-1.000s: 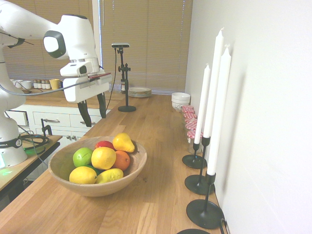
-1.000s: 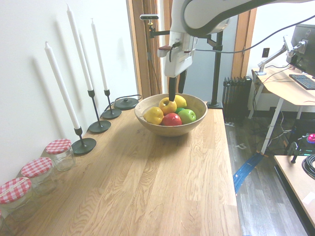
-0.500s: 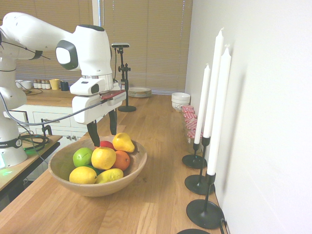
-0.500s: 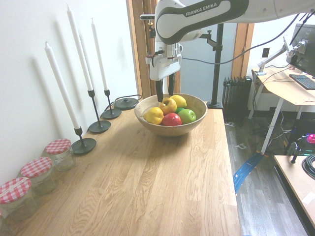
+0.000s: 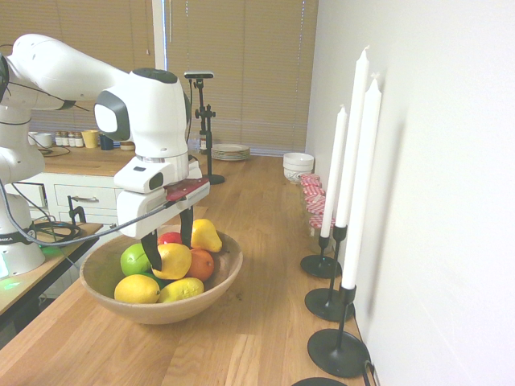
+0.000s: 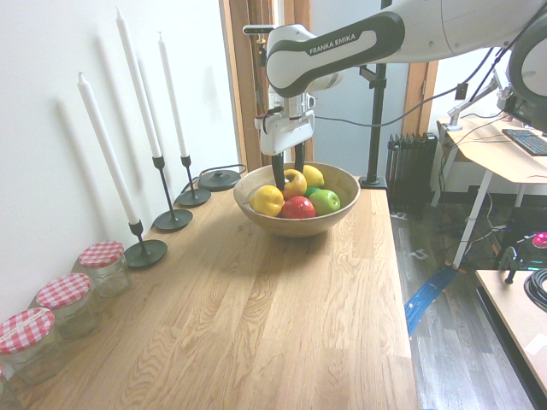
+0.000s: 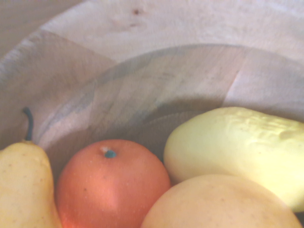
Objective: Take pear out of the basket
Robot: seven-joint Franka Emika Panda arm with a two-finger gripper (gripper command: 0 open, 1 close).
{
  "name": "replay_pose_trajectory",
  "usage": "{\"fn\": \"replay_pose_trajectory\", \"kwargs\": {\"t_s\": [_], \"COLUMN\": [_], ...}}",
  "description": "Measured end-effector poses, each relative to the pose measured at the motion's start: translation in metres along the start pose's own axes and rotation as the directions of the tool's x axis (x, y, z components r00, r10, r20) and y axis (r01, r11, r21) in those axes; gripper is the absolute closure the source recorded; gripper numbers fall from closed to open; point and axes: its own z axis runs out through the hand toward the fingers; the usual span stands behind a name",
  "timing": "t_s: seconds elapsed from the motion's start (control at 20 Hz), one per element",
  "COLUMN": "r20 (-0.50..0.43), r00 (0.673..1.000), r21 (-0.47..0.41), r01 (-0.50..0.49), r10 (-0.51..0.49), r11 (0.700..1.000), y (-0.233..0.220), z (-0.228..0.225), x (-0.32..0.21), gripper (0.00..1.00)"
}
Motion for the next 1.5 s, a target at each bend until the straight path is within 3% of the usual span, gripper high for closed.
{"fn": "replay_pose_trajectory", "kwargs": {"t_s": [0.05, 0.95, 1.15, 1.35, 1.5], "r20": [0.003, 0.002, -0.027, -0.07, -0.107], "r00": [1.0, 0.999, 0.995, 0.978, 0.955], "r21": [-0.002, 0.018, 0.071, 0.138, 0.154], "r01": [0.003, 0.033, 0.094, 0.205, 0.292], "r10": [-0.003, -0.033, -0.092, -0.197, -0.278], "r11": [1.0, 0.999, 0.993, 0.969, 0.944], "y": [0.0, -0.006, -0.023, -0.044, -0.065], "z": [0.003, -0.006, -0.07, -0.151, -0.186], "x": [0.0, -0.005, -0.04, -0.113, -0.183], "gripper": [1.0, 1.0, 1.0, 1.0, 1.0]}}
